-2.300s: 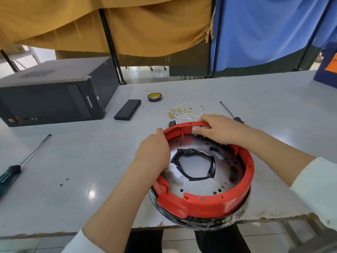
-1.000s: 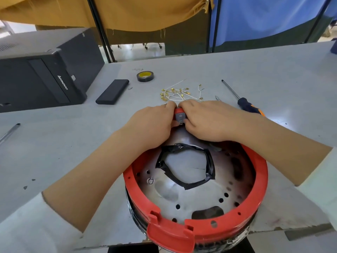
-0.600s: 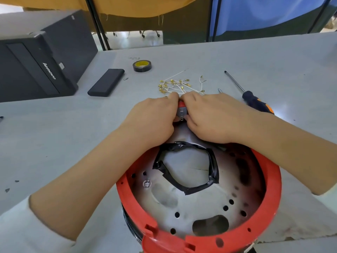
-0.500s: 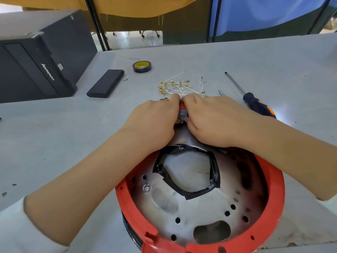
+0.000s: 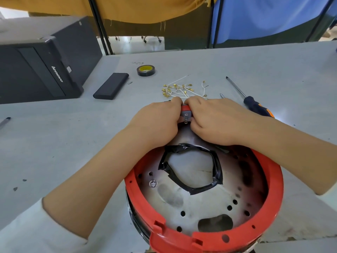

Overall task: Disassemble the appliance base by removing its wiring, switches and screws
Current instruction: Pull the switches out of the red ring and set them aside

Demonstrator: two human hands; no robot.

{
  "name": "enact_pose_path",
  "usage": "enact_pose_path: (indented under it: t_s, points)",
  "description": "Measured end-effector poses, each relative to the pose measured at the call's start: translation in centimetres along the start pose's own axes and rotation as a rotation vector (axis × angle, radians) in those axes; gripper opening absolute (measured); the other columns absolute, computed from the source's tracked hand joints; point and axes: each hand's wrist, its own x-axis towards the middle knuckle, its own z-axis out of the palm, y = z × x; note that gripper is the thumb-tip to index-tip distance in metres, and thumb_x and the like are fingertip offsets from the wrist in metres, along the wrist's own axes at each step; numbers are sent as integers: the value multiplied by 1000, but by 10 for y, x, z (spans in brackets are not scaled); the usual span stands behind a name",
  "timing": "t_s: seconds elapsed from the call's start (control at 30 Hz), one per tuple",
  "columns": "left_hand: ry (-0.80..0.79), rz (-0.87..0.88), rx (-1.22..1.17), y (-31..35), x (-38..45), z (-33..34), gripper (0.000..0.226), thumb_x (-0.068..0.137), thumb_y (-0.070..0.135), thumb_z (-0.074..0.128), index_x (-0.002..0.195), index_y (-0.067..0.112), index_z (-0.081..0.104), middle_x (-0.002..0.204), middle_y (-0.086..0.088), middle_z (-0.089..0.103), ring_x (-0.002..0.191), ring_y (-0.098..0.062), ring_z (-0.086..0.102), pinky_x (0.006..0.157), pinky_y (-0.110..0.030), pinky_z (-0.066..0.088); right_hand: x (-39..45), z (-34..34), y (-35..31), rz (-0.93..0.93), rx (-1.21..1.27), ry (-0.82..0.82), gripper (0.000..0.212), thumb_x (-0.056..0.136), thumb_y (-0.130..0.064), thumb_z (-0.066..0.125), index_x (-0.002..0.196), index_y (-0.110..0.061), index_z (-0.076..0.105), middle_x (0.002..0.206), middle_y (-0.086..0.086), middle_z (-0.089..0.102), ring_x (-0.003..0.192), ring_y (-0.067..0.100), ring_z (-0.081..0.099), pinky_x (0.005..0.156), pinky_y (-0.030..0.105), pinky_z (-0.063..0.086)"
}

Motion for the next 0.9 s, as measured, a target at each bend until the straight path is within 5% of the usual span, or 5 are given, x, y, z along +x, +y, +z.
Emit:
enact_pose_path:
  t_s: [0.13, 0.27, 0.5, 0.63, 0.9]
  points:
    - [41, -22, 71, 4, -1, 0, 15, 87, 11, 41, 86, 16, 26, 66, 1, 39, 55, -22, 30, 52, -34, 22, 1, 1, 0, 4, -24, -21, 22, 92, -28, 32, 107, -14, 38, 108, 7, 52, 90, 32, 57, 63, 34, 29]
    - [46, -40, 111, 7, 0, 0, 15, 85, 9, 40, 88, 15, 26, 62, 4, 28, 50, -14, 22, 45, -31, 15, 1, 1, 0, 4, -27, -25, 15, 92, -27, 32, 101, -16, 35, 105, 7, 52, 89, 31, 56, 62, 34, 28]
    - [15, -45, 68, 6, 3, -2, 15, 87, 11, 42, 86, 14, 27, 67, -4, 41, 54, -20, 30, 53, -34, 24, 3, -1, -2, 38, 11, -5, 14, 90, -31, 35, 97, -18, 35, 104, 5, 55, 78, 28, 50, 60, 33, 23]
    - [-32, -5, 12, 1, 3, -3, 17, 91, 16, 45, 89, 13, 28, 89, -11, 57, 67, -27, 39, 60, -34, 29, 3, -4, -3, 85, 48, -5, 14, 90, -33, 37, 96, -20, 36, 100, 3, 57, 71, 22, 39, 59, 33, 22]
    - [-47, -25, 14, 0, 3, -5, 21, 89, 18, 49, 91, 16, 28, 98, -11, 59, 74, -26, 41, 62, -34, 29, 2, -7, -3, 99, 60, -52, 16, 84, -31, 42, 92, -22, 31, 86, -5, 45, 69, 23, 41, 57, 33, 23]
